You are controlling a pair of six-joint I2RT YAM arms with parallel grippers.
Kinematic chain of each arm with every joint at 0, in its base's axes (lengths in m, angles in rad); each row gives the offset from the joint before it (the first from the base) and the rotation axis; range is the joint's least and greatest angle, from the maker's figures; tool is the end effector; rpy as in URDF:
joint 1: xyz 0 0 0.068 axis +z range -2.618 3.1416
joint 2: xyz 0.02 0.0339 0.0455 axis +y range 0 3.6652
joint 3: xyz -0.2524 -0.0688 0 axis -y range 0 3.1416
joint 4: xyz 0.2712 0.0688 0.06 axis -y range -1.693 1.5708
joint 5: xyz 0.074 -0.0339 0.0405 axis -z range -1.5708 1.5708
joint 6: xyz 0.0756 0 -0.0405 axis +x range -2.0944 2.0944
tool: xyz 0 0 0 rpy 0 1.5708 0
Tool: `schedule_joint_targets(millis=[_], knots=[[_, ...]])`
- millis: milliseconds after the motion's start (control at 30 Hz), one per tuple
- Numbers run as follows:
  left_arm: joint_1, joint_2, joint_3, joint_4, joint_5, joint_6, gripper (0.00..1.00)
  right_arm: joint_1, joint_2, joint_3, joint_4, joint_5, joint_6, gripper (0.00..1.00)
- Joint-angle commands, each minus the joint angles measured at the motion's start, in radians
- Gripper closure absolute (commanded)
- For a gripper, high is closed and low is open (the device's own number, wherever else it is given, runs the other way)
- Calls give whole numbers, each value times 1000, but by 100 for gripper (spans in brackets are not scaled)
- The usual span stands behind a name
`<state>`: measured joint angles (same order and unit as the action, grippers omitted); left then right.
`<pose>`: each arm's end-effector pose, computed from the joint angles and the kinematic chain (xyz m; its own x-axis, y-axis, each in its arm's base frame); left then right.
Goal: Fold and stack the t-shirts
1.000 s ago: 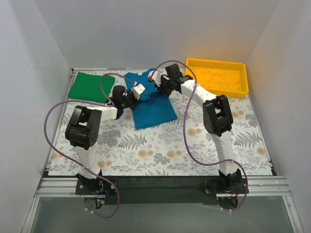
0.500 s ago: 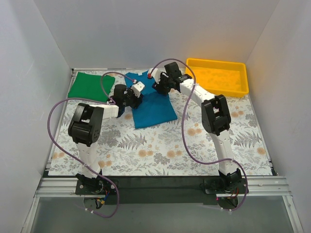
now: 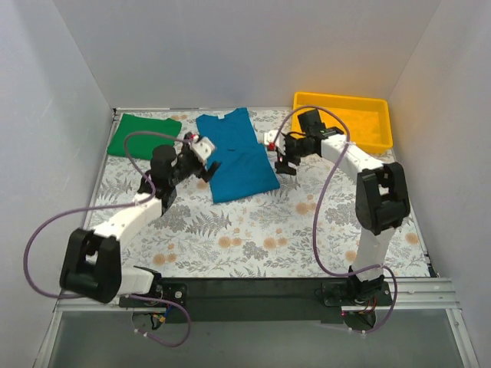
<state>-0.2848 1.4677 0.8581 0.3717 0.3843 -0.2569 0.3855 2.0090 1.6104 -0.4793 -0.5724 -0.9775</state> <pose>0.3671 -0.1370 0.2245 -0.3738 -0.1360 -0.9175 0.5327 0.7783 -0.3324 0.4370 0.2215 0.1863 0.1293 -0.6997 -0.7027 -0.9471 0.1229 -0.2966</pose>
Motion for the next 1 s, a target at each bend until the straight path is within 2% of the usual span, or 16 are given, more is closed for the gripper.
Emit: schedule_joint_targets(millis=[0,67,133,200,233,267,367,533,700,933,967], knots=[[-94,-208,-238,-102,196,211,23,22,-195,-268,-155,-196,-538,16],[-189,-285,-356,-126,133,281,23,62,-226,-360,-64,-88,-498,19],[-234,-296,-405,-129,90,297,24,81,-243,-438,83,-23,-407,21],[-261,-271,-435,-90,42,301,27,93,-237,-466,157,48,-348,21],[-263,-255,-430,-65,33,301,28,95,-234,-468,189,57,-327,21],[-263,-215,-404,-60,3,300,34,101,-228,-469,205,80,-317,22],[-263,-120,-370,-39,-28,329,39,108,-217,-478,258,118,-299,21],[-261,-6,-337,47,-94,363,38,116,-199,-484,292,140,-293,21],[-260,81,-304,52,-122,396,38,124,-145,-457,295,152,-290,24],[-243,169,-286,85,-170,397,51,127,-85,-438,294,172,-293,35],[-241,184,-277,85,-176,397,58,127,-79,-438,294,180,-293,39]])
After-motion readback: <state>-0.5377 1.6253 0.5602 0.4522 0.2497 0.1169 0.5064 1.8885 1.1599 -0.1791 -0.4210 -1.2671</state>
